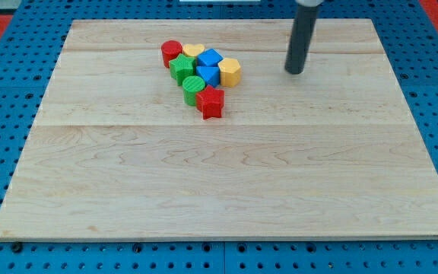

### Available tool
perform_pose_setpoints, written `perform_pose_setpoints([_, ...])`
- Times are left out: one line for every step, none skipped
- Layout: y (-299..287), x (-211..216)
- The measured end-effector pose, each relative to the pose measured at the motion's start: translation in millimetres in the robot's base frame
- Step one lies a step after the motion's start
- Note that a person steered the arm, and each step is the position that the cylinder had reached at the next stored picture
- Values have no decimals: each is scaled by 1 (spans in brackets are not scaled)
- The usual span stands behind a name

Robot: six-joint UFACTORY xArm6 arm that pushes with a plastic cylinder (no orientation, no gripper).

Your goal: Separate the red star and green circle from the group of blocks

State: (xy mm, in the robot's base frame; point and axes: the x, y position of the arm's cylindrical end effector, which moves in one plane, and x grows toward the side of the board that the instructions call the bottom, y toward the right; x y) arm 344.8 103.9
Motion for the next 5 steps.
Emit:
perform_pose_setpoints([-41, 47])
perform_pose_setpoints([-47, 97])
perform_pose_setpoints([-67, 110])
perform_pose_setpoints([-69, 88])
perform_pose_setpoints([-96, 67])
